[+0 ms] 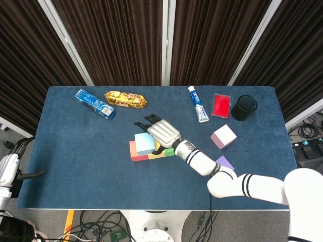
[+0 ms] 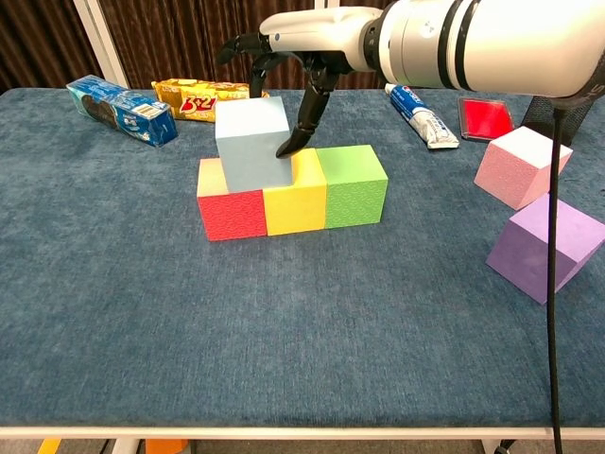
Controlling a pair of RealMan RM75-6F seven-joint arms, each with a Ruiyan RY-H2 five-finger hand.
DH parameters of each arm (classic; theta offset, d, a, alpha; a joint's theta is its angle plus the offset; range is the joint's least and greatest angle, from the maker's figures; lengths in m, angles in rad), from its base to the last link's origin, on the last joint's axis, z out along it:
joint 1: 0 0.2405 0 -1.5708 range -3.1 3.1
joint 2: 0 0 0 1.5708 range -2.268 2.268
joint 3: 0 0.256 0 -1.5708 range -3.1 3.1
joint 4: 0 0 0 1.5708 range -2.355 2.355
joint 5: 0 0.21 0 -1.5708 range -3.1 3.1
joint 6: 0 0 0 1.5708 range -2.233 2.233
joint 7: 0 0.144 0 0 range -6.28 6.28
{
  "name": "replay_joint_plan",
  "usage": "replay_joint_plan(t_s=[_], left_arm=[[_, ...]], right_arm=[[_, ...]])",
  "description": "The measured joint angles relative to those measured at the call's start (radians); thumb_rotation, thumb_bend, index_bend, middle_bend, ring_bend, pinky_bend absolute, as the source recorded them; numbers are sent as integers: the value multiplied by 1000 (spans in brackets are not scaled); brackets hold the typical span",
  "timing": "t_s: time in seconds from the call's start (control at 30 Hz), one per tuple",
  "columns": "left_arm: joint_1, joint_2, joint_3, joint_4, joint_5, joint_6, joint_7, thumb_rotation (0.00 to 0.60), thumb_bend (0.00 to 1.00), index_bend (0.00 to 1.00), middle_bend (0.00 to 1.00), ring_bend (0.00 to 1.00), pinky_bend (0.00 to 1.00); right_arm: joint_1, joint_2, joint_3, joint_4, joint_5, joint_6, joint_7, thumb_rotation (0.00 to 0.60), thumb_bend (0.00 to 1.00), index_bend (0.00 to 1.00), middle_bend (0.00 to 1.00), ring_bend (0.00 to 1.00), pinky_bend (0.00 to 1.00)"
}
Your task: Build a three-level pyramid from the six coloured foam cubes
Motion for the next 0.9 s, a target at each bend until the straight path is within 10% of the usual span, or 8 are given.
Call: replay_joint_plan(t_s=[0.53,0.9], left_arm=[[6,20,-9,-50,-3,23,24,600,66,85,111,8,136],[-20,9,-22,-128,-17,-9,139,600,66,85,111,7,136]], right_arm=[[-91,209,0,-175,-41,87,6,600,7,0,242,0,0],[-253,442,-139,-152,-176,108,-10,600,7,0,207,0,0]])
